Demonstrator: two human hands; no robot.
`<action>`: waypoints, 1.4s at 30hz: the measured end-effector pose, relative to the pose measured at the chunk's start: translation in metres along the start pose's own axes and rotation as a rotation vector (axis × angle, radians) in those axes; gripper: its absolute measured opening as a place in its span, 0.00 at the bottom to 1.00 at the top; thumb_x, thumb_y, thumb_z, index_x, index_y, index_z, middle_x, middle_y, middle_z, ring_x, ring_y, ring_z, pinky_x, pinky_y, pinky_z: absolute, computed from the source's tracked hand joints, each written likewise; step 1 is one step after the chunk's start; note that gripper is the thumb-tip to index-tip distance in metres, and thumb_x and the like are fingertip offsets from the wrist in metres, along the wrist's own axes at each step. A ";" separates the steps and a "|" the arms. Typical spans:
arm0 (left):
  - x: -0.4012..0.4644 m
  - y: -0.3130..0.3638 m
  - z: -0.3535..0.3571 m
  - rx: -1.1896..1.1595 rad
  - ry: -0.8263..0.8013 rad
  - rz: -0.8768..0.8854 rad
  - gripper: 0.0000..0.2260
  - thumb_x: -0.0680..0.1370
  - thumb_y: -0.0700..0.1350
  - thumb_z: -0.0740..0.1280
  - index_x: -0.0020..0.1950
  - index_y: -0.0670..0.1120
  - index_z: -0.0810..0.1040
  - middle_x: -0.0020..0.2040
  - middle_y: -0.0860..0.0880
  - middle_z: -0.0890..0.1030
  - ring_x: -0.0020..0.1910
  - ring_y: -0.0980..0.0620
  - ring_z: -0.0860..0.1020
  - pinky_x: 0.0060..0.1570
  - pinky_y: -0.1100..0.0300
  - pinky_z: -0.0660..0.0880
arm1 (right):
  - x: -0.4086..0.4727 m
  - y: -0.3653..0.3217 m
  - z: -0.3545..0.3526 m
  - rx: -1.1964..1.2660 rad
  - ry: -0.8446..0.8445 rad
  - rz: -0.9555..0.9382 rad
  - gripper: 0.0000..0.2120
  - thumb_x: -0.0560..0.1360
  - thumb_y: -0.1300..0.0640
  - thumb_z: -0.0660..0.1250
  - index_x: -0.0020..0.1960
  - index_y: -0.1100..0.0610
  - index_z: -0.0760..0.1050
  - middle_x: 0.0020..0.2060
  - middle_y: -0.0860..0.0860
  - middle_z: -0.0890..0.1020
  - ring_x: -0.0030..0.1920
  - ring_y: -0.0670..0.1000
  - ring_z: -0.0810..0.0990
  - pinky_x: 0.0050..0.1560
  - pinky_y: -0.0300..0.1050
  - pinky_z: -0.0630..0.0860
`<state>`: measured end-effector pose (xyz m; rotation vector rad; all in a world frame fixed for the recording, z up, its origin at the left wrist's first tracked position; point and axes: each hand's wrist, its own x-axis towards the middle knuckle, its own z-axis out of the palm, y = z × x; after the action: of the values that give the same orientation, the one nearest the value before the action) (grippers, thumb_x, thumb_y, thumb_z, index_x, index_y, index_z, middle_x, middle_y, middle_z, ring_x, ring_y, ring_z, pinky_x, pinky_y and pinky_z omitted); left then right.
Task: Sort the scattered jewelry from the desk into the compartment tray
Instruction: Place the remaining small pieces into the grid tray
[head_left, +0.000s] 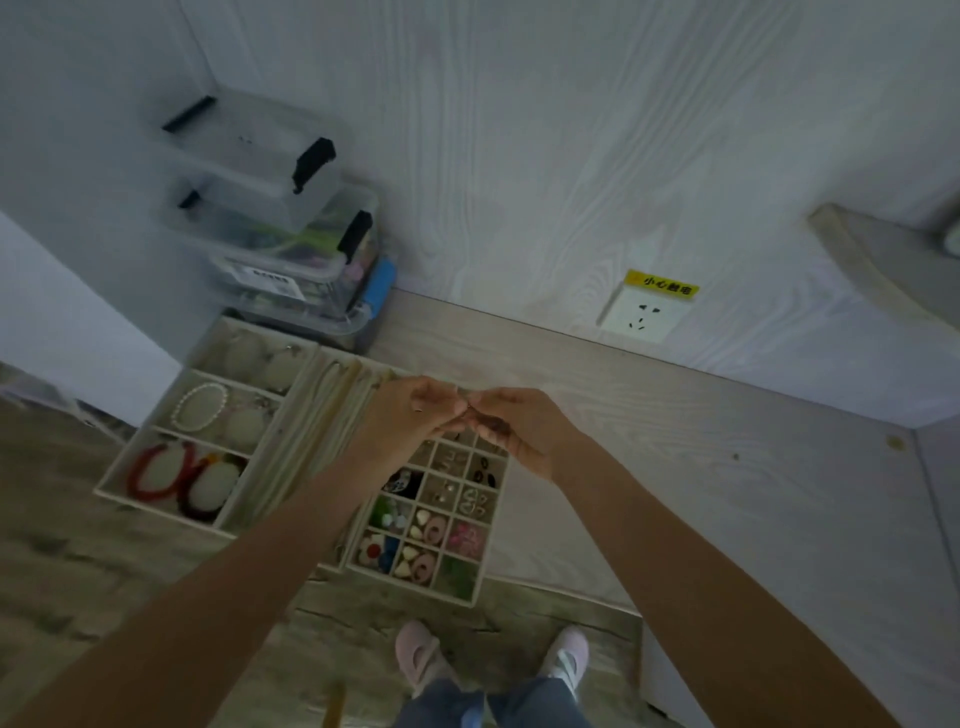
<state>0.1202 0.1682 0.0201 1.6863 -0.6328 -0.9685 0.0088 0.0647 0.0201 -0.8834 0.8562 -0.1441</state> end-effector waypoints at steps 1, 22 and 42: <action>-0.001 0.001 -0.002 -0.002 -0.014 0.008 0.04 0.74 0.33 0.68 0.47 0.34 0.78 0.35 0.46 0.82 0.31 0.58 0.81 0.33 0.68 0.78 | 0.002 0.002 0.003 -0.013 0.021 -0.007 0.05 0.76 0.66 0.64 0.43 0.65 0.78 0.29 0.53 0.82 0.28 0.45 0.80 0.31 0.32 0.76; 0.019 -0.022 -0.018 0.183 -0.016 -0.085 0.05 0.76 0.39 0.68 0.45 0.42 0.83 0.44 0.44 0.82 0.39 0.59 0.76 0.39 0.70 0.71 | 0.015 0.020 0.016 -0.970 0.301 -0.492 0.04 0.72 0.61 0.71 0.47 0.59 0.82 0.36 0.48 0.80 0.31 0.38 0.74 0.31 0.25 0.69; 0.021 -0.040 -0.021 0.494 0.090 0.083 0.11 0.81 0.39 0.58 0.54 0.39 0.80 0.48 0.45 0.80 0.44 0.55 0.75 0.38 0.71 0.64 | 0.039 0.023 0.004 -1.487 0.165 -0.367 0.09 0.76 0.60 0.65 0.55 0.58 0.79 0.52 0.55 0.81 0.52 0.54 0.79 0.52 0.45 0.73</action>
<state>0.1473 0.1751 -0.0211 2.1022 -0.9274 -0.7058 0.0329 0.0645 -0.0184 -2.4476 0.8792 0.1497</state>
